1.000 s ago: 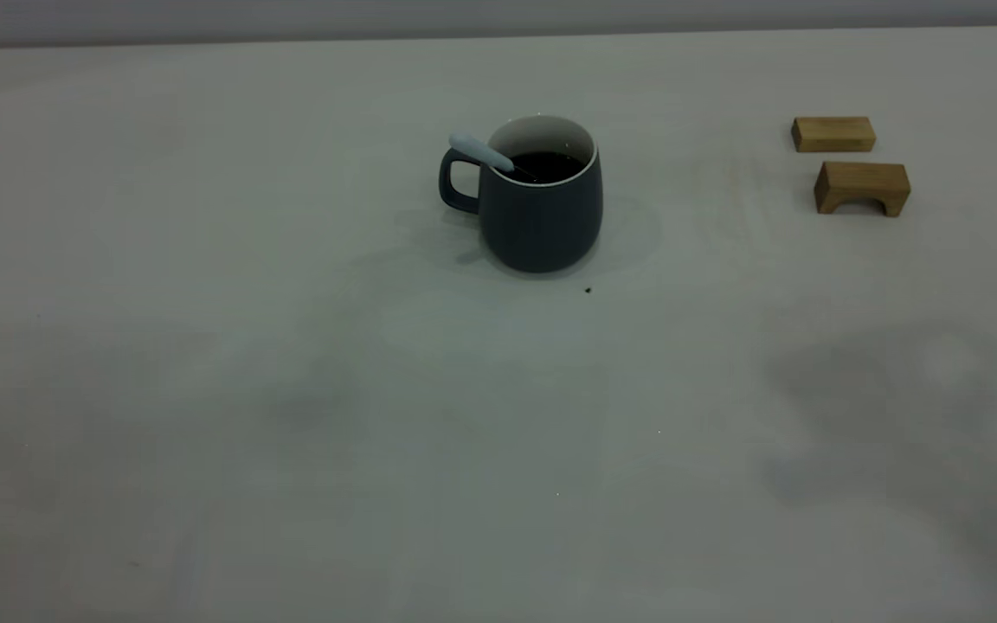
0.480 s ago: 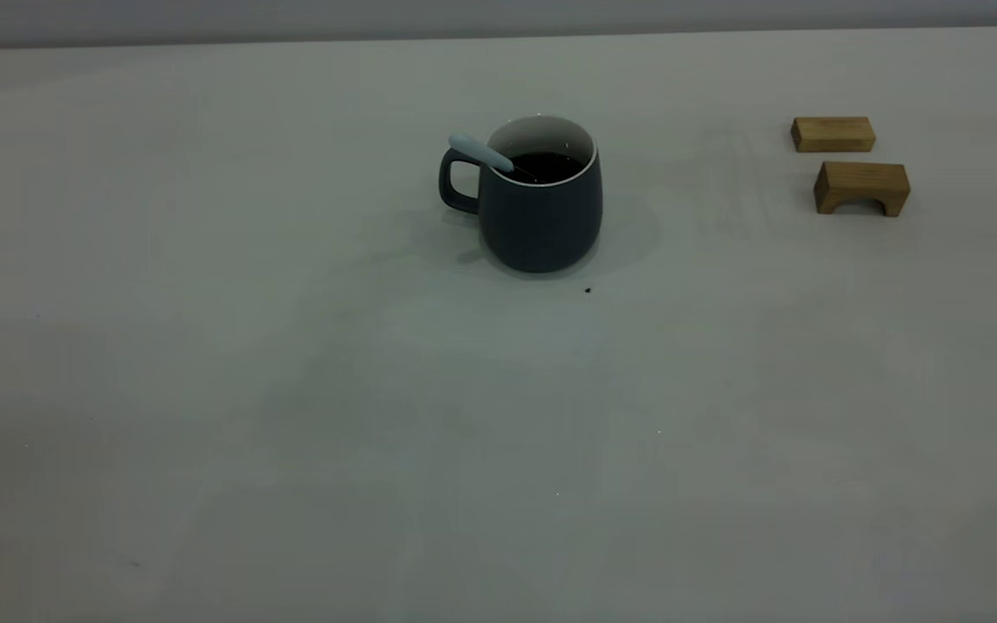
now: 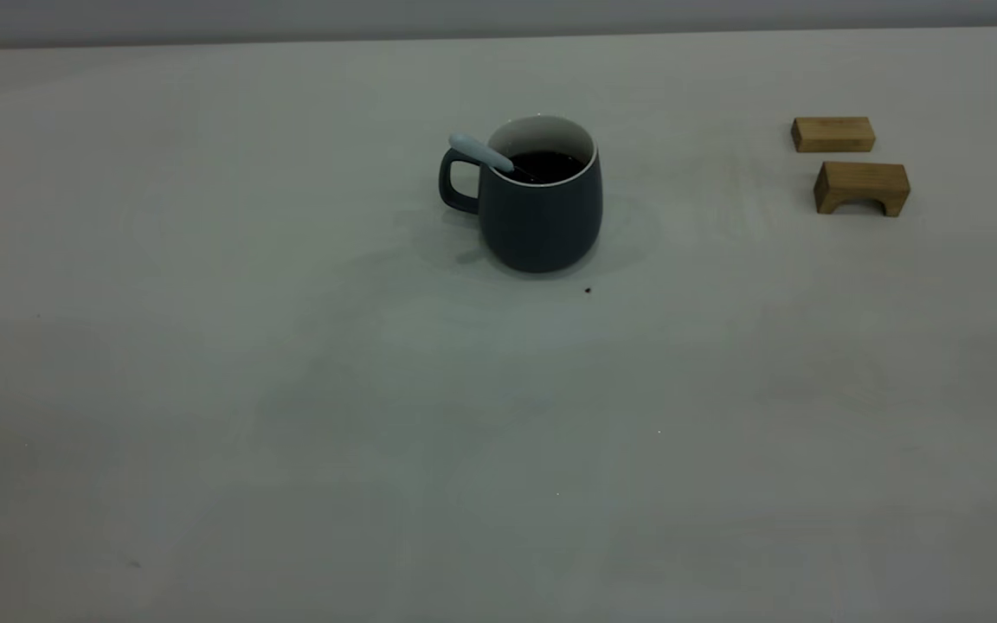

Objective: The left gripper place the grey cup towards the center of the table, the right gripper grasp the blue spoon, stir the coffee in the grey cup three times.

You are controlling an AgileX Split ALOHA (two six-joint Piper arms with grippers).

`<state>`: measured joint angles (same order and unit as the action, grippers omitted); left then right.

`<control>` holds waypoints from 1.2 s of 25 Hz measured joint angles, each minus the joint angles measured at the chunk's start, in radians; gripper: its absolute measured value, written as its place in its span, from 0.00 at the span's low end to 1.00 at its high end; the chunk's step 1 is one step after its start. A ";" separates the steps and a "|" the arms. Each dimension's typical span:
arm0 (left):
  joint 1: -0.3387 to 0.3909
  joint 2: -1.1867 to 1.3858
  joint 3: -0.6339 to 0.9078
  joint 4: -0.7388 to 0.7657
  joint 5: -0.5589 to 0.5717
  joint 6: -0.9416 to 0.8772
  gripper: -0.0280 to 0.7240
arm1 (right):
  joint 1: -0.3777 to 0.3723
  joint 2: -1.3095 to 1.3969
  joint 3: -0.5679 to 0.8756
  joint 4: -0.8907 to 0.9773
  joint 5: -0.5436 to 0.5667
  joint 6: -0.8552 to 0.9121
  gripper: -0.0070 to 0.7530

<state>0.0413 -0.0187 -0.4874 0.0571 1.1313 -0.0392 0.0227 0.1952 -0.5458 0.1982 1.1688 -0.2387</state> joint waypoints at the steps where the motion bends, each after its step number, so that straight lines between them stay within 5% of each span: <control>1: 0.000 0.000 0.000 0.000 0.000 0.000 0.36 | 0.000 -0.020 0.021 -0.002 -0.006 -0.001 0.32; 30: 0.000 0.000 0.000 0.000 0.000 0.000 0.36 | 0.000 -0.175 0.076 -0.091 -0.032 0.062 0.32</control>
